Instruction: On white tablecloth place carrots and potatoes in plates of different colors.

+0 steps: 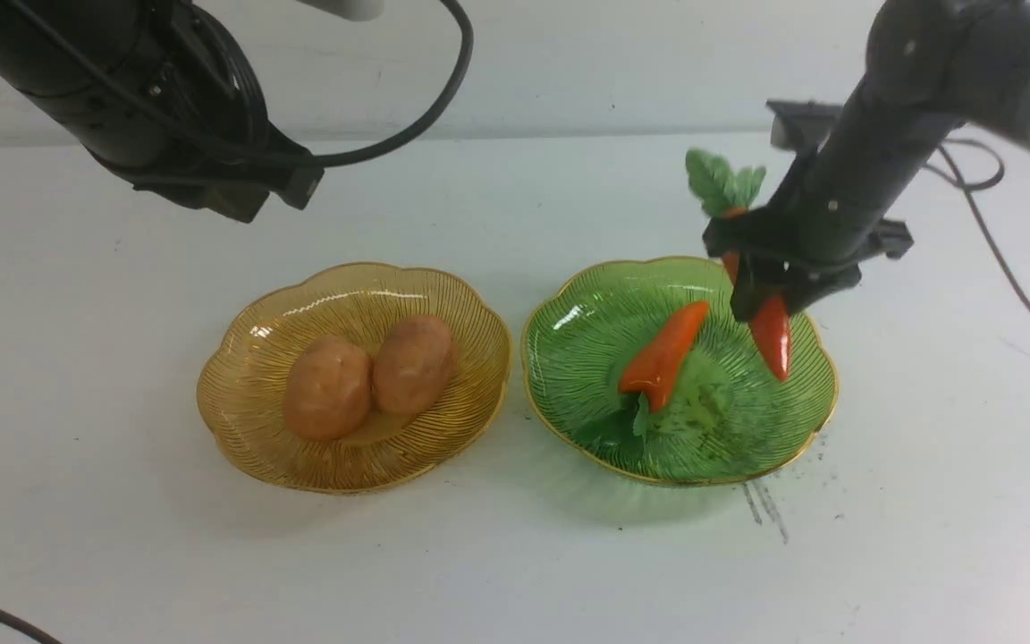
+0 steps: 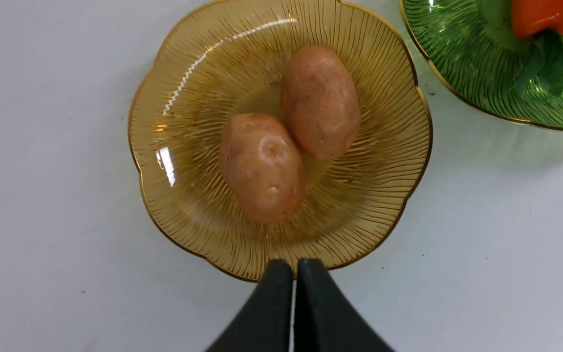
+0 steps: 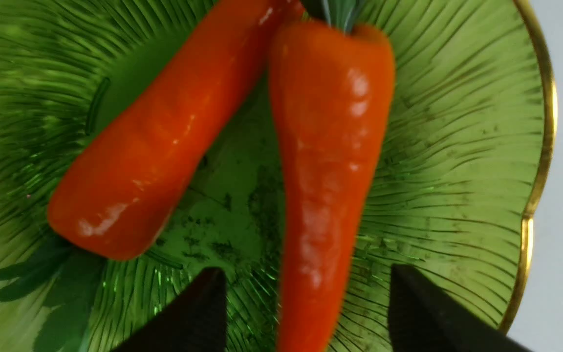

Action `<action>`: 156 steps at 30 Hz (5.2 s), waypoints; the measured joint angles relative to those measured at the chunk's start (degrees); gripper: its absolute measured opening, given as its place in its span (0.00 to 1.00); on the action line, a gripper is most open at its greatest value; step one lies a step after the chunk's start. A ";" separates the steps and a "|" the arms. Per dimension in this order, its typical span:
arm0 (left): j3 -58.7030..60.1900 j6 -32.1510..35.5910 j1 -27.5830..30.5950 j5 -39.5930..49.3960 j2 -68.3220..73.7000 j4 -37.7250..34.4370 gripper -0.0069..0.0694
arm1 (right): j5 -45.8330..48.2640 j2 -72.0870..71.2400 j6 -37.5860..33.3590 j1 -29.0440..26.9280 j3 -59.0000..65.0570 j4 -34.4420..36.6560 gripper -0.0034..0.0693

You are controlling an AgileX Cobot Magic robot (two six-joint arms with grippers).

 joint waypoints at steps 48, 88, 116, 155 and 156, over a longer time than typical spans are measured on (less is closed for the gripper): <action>21.81 -0.78 0.00 -8.19 -21.48 -6.56 0.09 | -57.09 -122.17 7.59 0.38 74.61 -16.66 0.03; 57.87 2.34 0.00 -32.59 -69.07 -4.36 0.09 | -55.17 -122.17 7.59 0.38 74.77 -20.93 0.03; 95.15 -0.93 19.33 -49.84 -86.86 -1.29 0.09 | -54.98 -122.17 7.61 0.38 74.77 -20.93 0.03; 95.26 -0.99 19.37 -49.84 -86.92 -1.31 0.09 | -54.99 -122.12 7.78 -12.39 98.97 -21.13 0.03; 95.26 -1.04 19.37 -49.84 -86.92 -1.31 0.09 | -54.99 -122.12 7.78 -12.98 100.67 -21.23 0.03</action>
